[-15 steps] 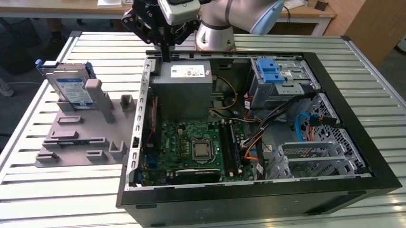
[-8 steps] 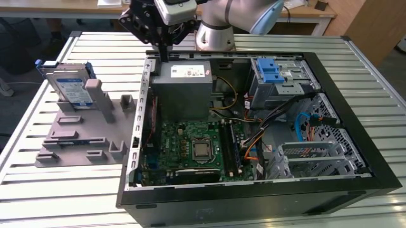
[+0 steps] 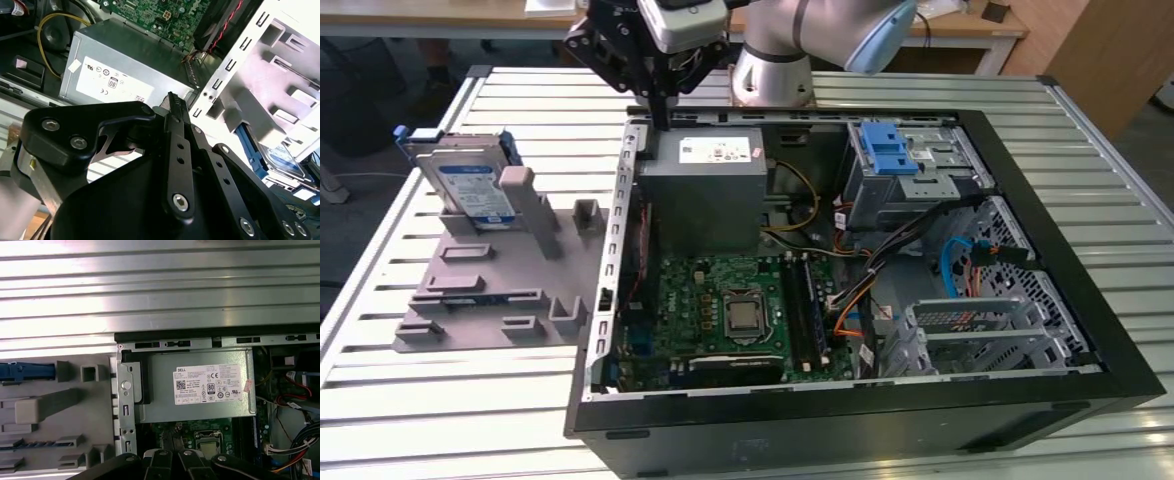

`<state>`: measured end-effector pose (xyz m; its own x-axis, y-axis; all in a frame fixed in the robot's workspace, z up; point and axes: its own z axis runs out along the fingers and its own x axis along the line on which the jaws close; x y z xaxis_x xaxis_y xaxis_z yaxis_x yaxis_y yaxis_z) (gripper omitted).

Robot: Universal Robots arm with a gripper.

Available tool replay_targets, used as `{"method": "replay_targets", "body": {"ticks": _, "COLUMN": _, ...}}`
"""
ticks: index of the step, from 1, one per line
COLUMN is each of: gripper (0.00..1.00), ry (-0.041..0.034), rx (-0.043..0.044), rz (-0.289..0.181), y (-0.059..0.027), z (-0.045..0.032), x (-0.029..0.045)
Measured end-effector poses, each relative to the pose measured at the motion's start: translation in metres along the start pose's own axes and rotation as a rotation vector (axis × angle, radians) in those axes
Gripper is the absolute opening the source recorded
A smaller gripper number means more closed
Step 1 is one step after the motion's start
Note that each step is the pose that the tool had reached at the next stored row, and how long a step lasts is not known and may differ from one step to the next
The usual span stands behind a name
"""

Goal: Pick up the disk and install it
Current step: 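Reach for the disk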

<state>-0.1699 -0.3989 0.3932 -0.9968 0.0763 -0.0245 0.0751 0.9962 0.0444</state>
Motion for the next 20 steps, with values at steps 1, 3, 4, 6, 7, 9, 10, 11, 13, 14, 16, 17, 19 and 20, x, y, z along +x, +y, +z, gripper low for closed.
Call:
{"method": "replay_targets", "body": {"ticks": 1, "gripper": 0.11, "ry": 0.0, "rx": 0.0001, "rz": 0.0, "y": 0.0, "z": 0.0, "x": 0.0005}}
{"method": "replay_targets", "body": {"ticks": 3, "gripper": 0.11, "ry": 0.0, "rx": 0.0, "rz": 0.0, "y": -0.0001, "z": 0.0, "x": 0.0016}}
{"method": "replay_targets", "body": {"ticks": 4, "gripper": 0.11, "ry": 0.0, "rx": 0.0001, "rz": 0.0, "y": -0.0002, "z": -0.0001, "x": 0.0022}}
{"method": "replay_targets", "body": {"ticks": 6, "gripper": 0.11, "ry": 0.0, "rx": 0.0, "rz": 0.0, "y": -0.0002, "z": -0.0001, "x": 0.0033}}
{"method": "replay_targets", "body": {"ticks": 7, "gripper": 0.11, "ry": 0.0001, "rx": 0.0001, "rz": 0.0, "y": -0.0003, "z": -0.0001, "x": 0.0038}}
{"method": "replay_targets", "body": {"ticks": 9, "gripper": 0.11, "ry": 0.0, "rx": 0.0, "rz": 0.0, "y": -0.0004, "z": -0.0001, "x": 0.0051}}
{"method": "replay_targets", "body": {"ticks": 10, "gripper": 0.11, "ry": 0.0, "rx": 0.0, "rz": 0.0, "y": -0.0004, "z": -0.0001, "x": 0.0058}}
{"method": "replay_targets", "body": {"ticks": 11, "gripper": 0.11, "ry": 0.0001, "rx": 0.0001, "rz": 0.0, "y": -0.0005, "z": -0.0002, "x": 0.0065}}
{"method": "replay_targets", "body": {"ticks": 13, "gripper": 0.11, "ry": 0.0, "rx": 0.0, "rz": 0.0, "y": -0.0006, "z": -0.0002, "x": 0.0078}}
{"method": "replay_targets", "body": {"ticks": 14, "gripper": 0.11, "ry": 0.0, "rx": 0.0, "rz": 0.0, "y": -0.0006, "z": -0.0002, "x": 0.0085}}
{"method": "replay_targets", "body": {"ticks": 16, "gripper": 0.11, "ry": 0.0, "rx": 0.0, "rz": 0.0, "y": -0.0007, "z": -0.0002, "x": 0.0099}}
{"method": "replay_targets", "body": {"ticks": 17, "gripper": 0.11, "ry": 0.0, "rx": 0.0, "rz": 0.0, "y": -0.0008, "z": -0.0003, "x": 0.0106}}
{"method": "replay_targets", "body": {"ticks": 19, "gripper": 0.11, "ry": 0.0001, "rx": 0.0001, "rz": 0.0, "y": -0.0008, "z": -0.0003, "x": 0.0119}}
{"method": "replay_targets", "body": {"ticks": 20, "gripper": 0.11, "ry": 0.0, "rx": 0.0, "rz": 0.0, "y": -0.0009, "z": -0.0003, "x": 0.0125}}
